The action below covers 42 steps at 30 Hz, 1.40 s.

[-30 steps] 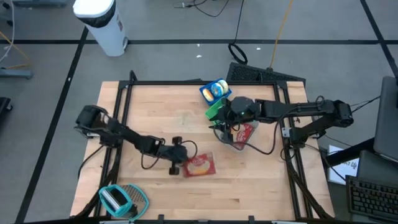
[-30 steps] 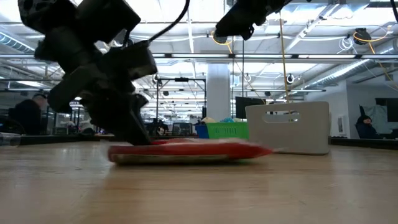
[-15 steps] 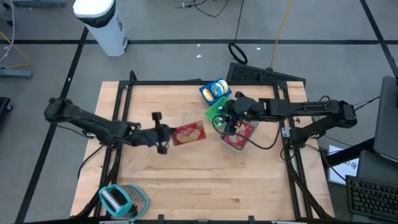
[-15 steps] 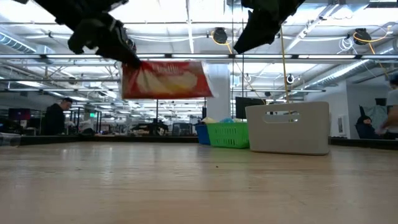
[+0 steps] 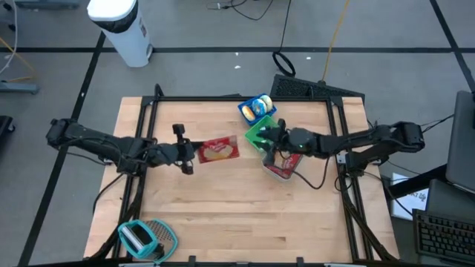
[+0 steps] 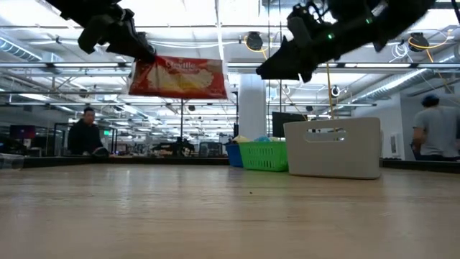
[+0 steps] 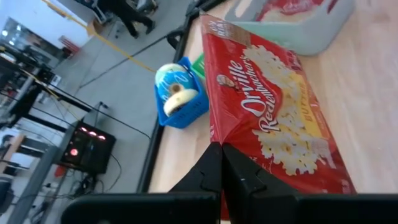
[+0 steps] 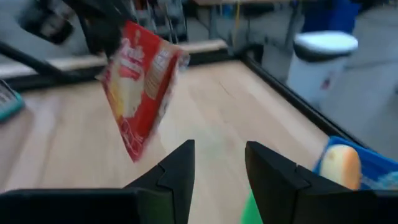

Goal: Pick & Place Food Item
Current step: Put the red popcorn bag into the gray bin

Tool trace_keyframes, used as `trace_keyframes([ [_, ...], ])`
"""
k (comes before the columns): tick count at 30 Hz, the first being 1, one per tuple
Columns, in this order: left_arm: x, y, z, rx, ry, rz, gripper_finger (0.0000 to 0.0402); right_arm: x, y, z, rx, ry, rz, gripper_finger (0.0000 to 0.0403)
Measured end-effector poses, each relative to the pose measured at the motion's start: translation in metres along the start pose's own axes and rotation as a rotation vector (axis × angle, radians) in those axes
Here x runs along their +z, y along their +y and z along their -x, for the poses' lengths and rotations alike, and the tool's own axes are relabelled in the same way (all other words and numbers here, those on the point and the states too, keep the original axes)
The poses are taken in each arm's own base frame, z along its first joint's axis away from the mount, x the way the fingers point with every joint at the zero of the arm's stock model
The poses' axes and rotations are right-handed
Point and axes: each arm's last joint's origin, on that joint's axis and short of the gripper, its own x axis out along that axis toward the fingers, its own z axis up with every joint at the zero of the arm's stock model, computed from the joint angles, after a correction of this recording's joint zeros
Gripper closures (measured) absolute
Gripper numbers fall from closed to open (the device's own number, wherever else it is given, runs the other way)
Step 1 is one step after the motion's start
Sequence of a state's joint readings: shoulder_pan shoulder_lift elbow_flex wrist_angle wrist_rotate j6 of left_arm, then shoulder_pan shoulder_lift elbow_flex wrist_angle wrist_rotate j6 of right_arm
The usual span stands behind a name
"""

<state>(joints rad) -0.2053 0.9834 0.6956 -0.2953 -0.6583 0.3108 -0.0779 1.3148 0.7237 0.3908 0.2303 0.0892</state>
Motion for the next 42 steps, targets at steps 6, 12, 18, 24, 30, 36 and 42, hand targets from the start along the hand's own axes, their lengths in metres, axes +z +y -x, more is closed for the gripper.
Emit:
trace_keyframes([
  [6, 0.007, 0.007, -0.002, 0.021, -0.070, 0.009, 0.0400, -0.016, -0.004, -0.004, 0.135, -0.192, -0.164, 0.0266],
  [12, 0.013, 0.012, -0.004, 0.011, -0.139, 0.018, 0.0400, -0.023, 0.002, -0.024, 0.226, -0.231, -0.216, 0.0207],
  [18, 0.015, 0.014, -0.004, 0.002, -0.167, 0.037, 0.0401, -0.020, 0.002, -0.043, 0.303, -0.219, -0.279, 0.0153],
  [24, 0.014, 0.015, -0.006, 0.004, -0.158, 0.051, 0.0400, -0.015, 0.008, -0.049, 0.446, -0.209, -0.279, 0.0147],
  [30, 0.012, 0.017, -0.007, 0.008, -0.141, 0.056, 0.0400, -0.014, 0.009, -0.049, 0.486, -0.204, -0.277, 0.0159],
  [36, 0.009, 0.018, -0.009, 0.007, -0.113, 0.057, 0.0400, -0.014, 0.013, -0.047, 0.639, -0.167, -0.287, 0.0156],
  [42, 0.010, 0.019, -0.009, 0.013, -0.122, 0.064, 0.0400, -0.012, 0.011, -0.047, 0.528, -0.219, -0.297, 0.0159],
])
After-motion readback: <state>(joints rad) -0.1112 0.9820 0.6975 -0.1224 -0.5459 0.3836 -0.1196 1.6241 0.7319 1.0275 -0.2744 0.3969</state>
